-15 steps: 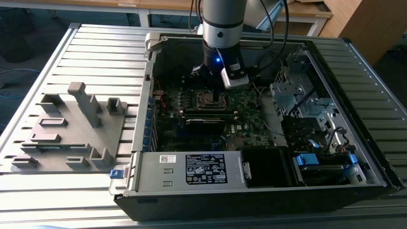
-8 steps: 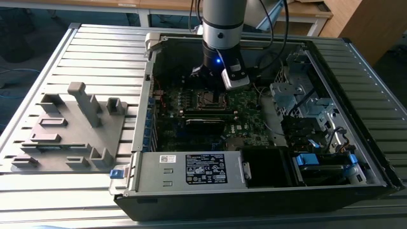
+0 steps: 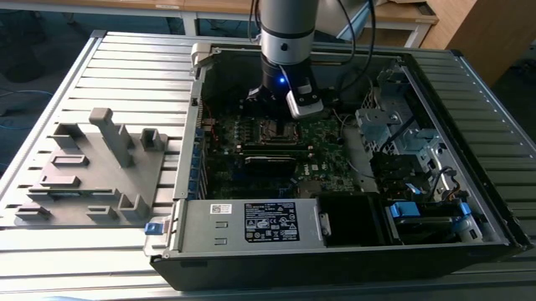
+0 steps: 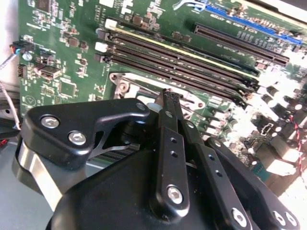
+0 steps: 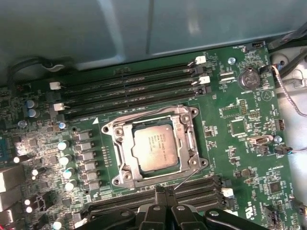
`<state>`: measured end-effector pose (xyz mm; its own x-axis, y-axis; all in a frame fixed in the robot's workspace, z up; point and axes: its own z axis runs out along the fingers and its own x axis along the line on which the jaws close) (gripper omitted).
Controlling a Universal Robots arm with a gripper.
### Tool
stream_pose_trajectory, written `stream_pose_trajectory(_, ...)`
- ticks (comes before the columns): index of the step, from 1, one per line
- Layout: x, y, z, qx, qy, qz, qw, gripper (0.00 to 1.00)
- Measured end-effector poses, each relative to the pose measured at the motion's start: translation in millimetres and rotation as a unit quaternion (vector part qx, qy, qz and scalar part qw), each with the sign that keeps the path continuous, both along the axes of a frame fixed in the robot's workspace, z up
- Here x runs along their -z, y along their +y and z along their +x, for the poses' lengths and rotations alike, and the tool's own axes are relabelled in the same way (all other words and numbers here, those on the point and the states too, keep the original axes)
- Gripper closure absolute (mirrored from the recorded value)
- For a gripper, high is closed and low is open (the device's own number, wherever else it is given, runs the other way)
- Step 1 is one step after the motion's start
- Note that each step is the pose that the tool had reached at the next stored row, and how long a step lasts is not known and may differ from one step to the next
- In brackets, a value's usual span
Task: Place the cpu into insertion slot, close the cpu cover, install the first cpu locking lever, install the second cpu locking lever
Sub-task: 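Install the second cpu locking lever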
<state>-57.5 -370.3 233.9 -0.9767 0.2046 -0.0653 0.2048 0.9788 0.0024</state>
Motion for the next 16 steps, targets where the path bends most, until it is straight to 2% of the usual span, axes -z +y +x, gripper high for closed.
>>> stream_pose_trajectory(16,1.7,-0.1,-10.4,0.0,0.0,0.0,1.0,0.89)
